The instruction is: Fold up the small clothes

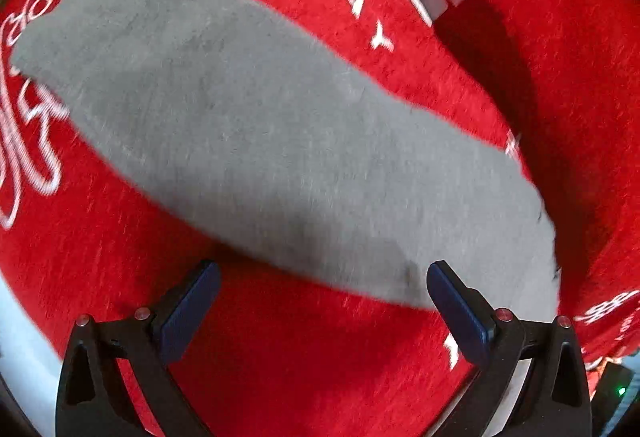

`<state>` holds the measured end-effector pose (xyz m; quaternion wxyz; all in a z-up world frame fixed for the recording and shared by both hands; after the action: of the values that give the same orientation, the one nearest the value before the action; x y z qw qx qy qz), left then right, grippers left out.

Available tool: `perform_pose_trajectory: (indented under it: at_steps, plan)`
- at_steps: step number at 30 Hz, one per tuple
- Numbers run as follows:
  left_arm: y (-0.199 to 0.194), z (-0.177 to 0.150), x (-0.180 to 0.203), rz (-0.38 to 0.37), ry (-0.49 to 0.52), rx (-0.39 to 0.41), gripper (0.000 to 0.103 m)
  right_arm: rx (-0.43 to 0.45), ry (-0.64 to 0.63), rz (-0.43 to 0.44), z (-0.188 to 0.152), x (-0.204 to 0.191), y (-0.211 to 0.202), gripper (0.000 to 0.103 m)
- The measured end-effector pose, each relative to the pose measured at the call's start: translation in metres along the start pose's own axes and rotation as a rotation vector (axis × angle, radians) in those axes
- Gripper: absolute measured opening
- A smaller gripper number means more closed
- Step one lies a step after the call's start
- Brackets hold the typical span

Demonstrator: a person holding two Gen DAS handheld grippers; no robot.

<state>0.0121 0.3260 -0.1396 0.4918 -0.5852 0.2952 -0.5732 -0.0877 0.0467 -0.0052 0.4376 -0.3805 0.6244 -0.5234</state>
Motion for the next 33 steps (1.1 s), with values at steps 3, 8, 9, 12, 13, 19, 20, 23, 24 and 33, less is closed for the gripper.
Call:
perform_pose_trajectory:
  at_steps: [3,8,9,12,13,19,20,23,24,33]
  plan:
    - [0.000,0.014,0.000,-0.081,-0.039,0.035,0.103,-0.004,-0.011,-0.004,-0.002,-0.010,0.004,0.102]
    - [-0.011,0.036,-0.010,0.001,-0.052,0.129,0.088,-0.022,-0.009,-0.002,-0.010,-0.015,-0.003,0.102]
    - [-0.012,0.038,-0.015,0.022,-0.061,0.132,0.071,-0.023,-0.013,-0.008,-0.011,-0.014,-0.004,0.102]
    - [-0.016,0.039,-0.027,0.021,-0.045,0.128,0.006,-0.018,0.002,-0.004,-0.012,-0.013,-0.007,0.102]
    - [-0.016,0.037,-0.030,0.012,-0.038,0.125,0.006,-0.018,0.013,0.000,-0.013,-0.012,-0.008,0.102]
    - [-0.048,0.040,0.008,0.052,0.137,0.205,0.006,-0.001,0.071,0.044,-0.017,0.005,-0.018,0.102]
    - [-0.055,0.040,0.022,0.050,0.184,0.220,0.006,0.005,0.080,0.052,-0.016,0.009,-0.020,0.102]
    - [-0.069,0.043,0.077,0.039,0.339,0.260,0.006,0.028,0.109,0.077,-0.015,0.024,-0.027,0.102]
    - [-0.073,0.043,0.101,0.027,0.395,0.275,0.006,0.035,0.119,0.082,-0.014,0.030,-0.029,0.102]
    - [-0.035,-0.024,0.327,-0.118,0.839,0.233,0.006,0.111,0.306,0.113,-0.006,0.133,-0.057,0.102]
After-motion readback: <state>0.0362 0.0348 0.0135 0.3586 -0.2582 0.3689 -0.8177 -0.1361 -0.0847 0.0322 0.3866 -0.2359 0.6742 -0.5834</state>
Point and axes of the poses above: each gripper's, at about its wrist camera, not at the fingertips, and y roughly the way its jaws point, x to its right, z to its top, the point moved 7 cm from there along y, roughly the way its jaws point, and after that the axes turned 12 degrees about y, right-handed, at the moved point
